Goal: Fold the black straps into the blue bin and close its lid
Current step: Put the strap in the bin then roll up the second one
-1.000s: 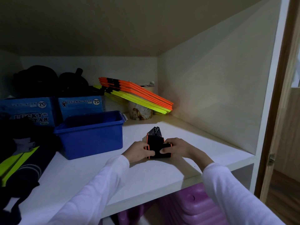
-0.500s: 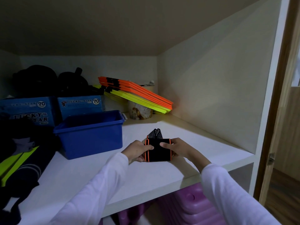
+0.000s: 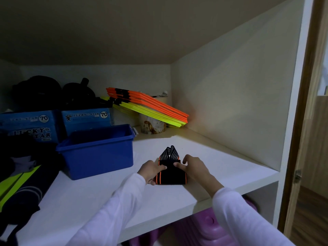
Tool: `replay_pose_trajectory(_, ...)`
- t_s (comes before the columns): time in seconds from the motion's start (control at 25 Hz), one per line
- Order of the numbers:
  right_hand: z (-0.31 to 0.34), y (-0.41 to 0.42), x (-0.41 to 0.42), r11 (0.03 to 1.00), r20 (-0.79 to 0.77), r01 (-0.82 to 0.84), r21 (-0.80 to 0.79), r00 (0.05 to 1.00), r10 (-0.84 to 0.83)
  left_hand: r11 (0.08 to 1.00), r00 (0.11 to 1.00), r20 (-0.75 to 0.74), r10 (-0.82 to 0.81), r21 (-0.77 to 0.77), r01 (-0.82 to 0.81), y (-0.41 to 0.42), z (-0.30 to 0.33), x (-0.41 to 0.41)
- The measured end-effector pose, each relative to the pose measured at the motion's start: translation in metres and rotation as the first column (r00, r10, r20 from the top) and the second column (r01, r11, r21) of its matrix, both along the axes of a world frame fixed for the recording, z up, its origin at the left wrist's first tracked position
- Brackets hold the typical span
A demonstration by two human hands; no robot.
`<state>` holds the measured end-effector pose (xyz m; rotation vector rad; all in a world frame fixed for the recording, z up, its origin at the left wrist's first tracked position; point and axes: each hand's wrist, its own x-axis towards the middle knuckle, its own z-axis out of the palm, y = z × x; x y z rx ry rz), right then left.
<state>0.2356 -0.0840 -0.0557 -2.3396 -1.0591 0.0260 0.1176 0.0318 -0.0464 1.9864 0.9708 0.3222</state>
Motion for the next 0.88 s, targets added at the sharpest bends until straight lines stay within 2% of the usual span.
replay_pose_trajectory(0.08, 0.002, -0.001, -0.003, 0.997, 0.125, -0.066, 0.043, 0.99, 0.06, 1.0, 1.0, -0.01, 0.003, 0.021, -0.003, 0.0, 0.0, 0.001)
replay_pose_trajectory(0.2, 0.005, 0.0, -0.012, 0.968, 0.258, -0.251, -0.004, 0.935, 0.243, 1.0, 1.0, -0.006, 0.014, 0.017, -0.014, 0.001, -0.002, 0.002)
replay_pose_trajectory(0.4, 0.006, -0.009, -0.021, 0.921, 0.197, -0.324, -0.215, 0.909, 0.366, 0.997, 1.0, -0.004, 0.026, 0.067, -0.026, -0.003, -0.001, 0.001)
replay_pose_trajectory(0.52, 0.008, -0.01, -0.021, 0.922, 0.247, -0.321, -0.218, 0.895, 0.37, 0.997, 0.999, 0.023, 0.025, 0.069, -0.027, -0.01, 0.002, -0.001)
replay_pose_trajectory(0.6, 0.01, -0.009, -0.021, 0.926, 0.236, -0.333, -0.179, 0.899, 0.369, 0.999, 0.995, 0.083, 0.046, -0.019, -0.045, -0.011, 0.003, -0.001)
replay_pose_trajectory(0.72, 0.012, -0.01, -0.017, 0.941, 0.087, -0.326, -0.095, 0.939, 0.334, 0.971, 0.97, 0.22, 0.105, -0.232, -0.052, -0.012, 0.003, -0.004)
replay_pose_trajectory(0.88, 0.017, -0.009, -0.007, 0.945, -0.12, -0.324, 0.036, 0.938, 0.326, 0.856, 0.898, 0.422, 0.121, -0.503, 0.121, -0.012, 0.003, -0.005)
